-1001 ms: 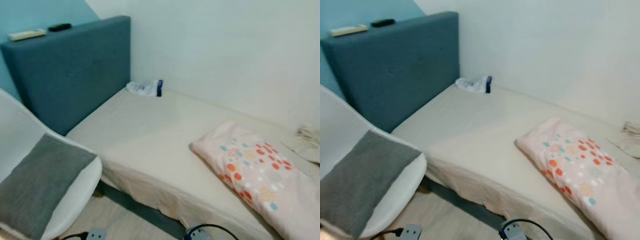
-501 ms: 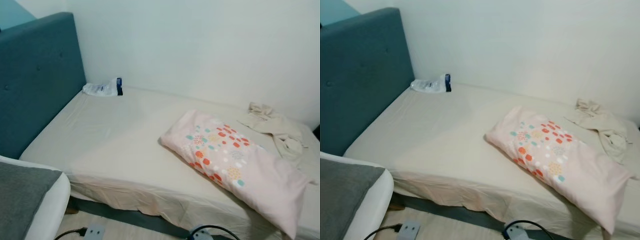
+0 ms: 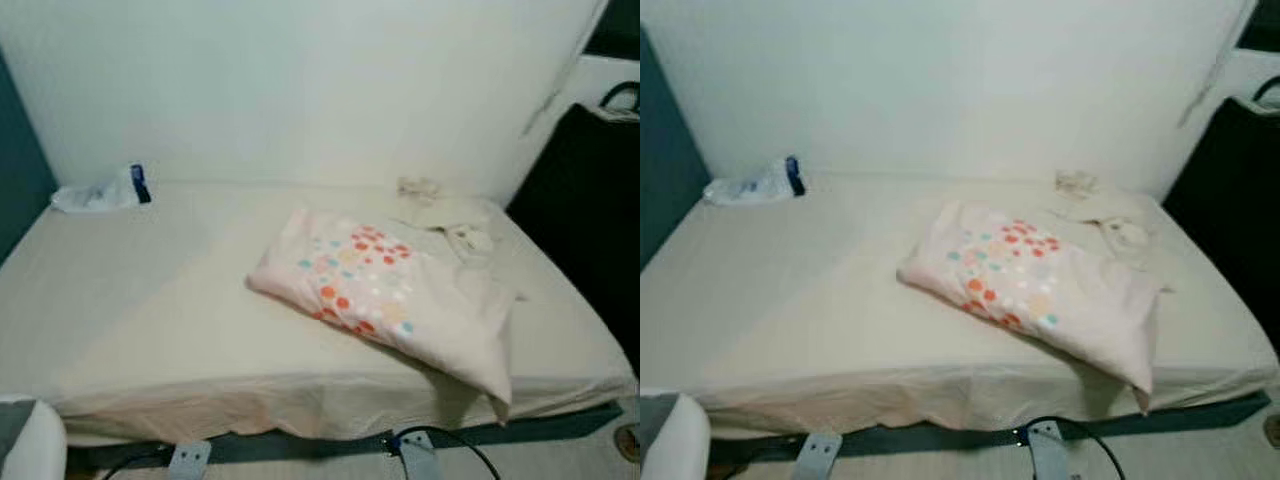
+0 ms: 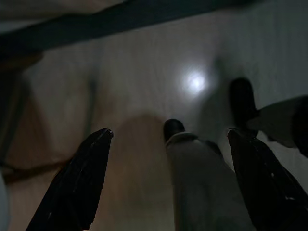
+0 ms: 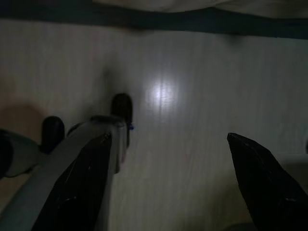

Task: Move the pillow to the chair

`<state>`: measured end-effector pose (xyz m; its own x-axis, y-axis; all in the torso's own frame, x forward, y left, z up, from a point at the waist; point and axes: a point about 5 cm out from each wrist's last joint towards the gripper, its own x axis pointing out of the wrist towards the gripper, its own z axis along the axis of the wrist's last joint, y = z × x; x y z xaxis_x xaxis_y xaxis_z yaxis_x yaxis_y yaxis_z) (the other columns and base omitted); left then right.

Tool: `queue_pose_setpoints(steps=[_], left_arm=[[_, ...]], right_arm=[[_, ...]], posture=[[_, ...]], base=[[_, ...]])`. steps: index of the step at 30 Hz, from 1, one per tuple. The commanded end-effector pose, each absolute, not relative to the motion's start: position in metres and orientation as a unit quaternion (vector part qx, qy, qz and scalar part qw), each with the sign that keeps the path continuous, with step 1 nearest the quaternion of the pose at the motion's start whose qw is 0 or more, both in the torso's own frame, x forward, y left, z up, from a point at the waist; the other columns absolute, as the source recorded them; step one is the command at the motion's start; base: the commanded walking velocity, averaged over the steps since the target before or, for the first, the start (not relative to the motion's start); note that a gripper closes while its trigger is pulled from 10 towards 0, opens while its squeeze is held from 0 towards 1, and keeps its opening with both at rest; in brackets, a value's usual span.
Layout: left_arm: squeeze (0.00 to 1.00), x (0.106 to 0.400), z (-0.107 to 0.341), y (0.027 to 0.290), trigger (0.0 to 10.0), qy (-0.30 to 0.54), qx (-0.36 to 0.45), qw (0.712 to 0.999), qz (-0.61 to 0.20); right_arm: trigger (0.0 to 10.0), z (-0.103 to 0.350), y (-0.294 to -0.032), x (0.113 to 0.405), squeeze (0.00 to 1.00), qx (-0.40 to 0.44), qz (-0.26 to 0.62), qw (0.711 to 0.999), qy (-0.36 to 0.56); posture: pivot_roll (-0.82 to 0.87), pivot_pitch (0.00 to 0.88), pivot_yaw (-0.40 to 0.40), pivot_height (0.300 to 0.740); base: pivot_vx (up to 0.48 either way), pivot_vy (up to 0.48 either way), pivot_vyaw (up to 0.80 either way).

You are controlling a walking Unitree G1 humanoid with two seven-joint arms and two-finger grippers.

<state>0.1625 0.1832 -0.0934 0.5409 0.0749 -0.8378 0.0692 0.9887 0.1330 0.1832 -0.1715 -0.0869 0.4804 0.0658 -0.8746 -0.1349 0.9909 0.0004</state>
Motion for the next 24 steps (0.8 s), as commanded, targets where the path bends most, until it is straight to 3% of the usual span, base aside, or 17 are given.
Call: queue_pose_setpoints(steps=[1,9,20,24], left_arm=[[0.00,0.1596,-0.0947,0.1836,10.0,0.485,0.072,0.872,0.001],[0.00,0.1596,-0.0949,0.1816,10.0,0.485,0.068,0.872,-0.004],[0.00,0.1615,-0.0941,0.1803,10.0,0.480,0.071,0.874,-0.014],[0.00,0.1620,-0.0939,0.1804,10.0,0.480,0.070,0.874,-0.014]], right_arm=[[10.0,-0.0882,-0.1694,0.1808,0.00,-0.027,0.059,0.859,0.507],[10.0,-0.0871,-0.1699,0.1829,0.00,-0.030,0.059,0.861,0.504],[10.0,-0.0859,-0.1689,0.1854,0.00,-0.032,0.064,0.864,0.499],[10.0,-0.0855,-0.1688,0.1862,0.00,-0.032,0.063,0.864,0.498]], posture=[[0.12,0.000,-0.082,0.740],[0.12,0.000,-0.081,0.740],[0.12,0.000,-0.081,0.740],[0.12,0.000,-0.080,0.740]], base=[[0.000,0.000,-0.76],[0.000,0.000,-0.72],[0.000,0.000,0.00],[0.257,0.000,0.00]])
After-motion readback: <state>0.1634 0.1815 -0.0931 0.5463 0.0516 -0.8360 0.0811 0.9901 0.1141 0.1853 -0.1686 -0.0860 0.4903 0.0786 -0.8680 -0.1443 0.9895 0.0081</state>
